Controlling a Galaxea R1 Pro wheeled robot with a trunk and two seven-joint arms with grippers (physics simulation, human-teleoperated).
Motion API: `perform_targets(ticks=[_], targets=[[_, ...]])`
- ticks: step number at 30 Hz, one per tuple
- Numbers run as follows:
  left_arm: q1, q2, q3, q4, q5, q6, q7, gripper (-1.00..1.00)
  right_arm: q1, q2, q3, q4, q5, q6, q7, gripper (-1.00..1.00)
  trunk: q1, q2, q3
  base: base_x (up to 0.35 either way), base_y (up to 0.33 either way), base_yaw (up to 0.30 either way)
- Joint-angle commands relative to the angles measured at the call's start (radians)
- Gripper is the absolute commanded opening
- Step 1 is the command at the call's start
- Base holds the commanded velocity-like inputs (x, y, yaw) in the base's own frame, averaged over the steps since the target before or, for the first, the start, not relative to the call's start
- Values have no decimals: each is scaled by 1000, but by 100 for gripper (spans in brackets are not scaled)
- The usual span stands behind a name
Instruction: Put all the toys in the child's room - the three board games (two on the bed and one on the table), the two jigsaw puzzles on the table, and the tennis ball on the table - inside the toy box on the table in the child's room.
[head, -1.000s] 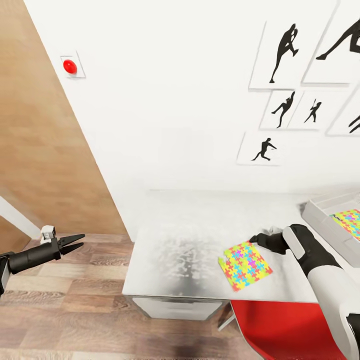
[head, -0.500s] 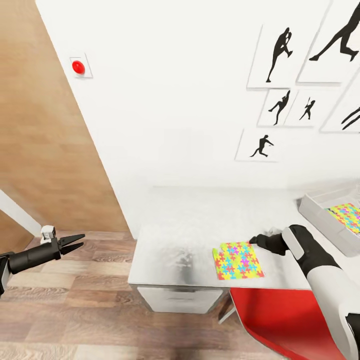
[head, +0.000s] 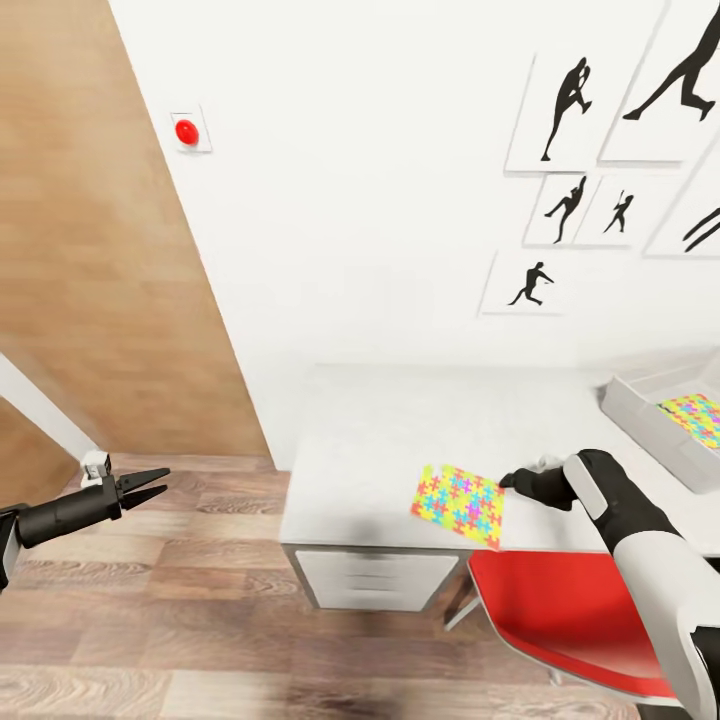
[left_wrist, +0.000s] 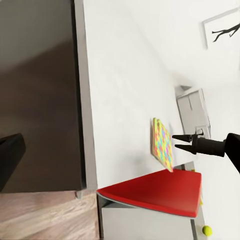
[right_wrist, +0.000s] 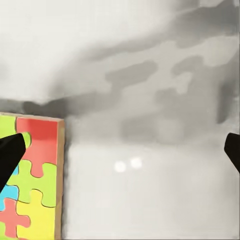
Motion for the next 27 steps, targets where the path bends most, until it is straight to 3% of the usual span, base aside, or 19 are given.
perform_targets(ticks=[1,12,27], targets=[[-2,-1,5,0,-11,11,-8,100,0,1,-1,2,-19,4,-2,100,1,-1,-2,-7,259,0],[-2,-1,5,0,-11,11,-8,100,0,2,0,3,-18,4,-2,100,1,-1,-2,-2,208,0],[-2,-1,5,0,-11,11,-8,100,0,4,0,3,-18,4,-2,100,1,-1,-2,3,115,0]])
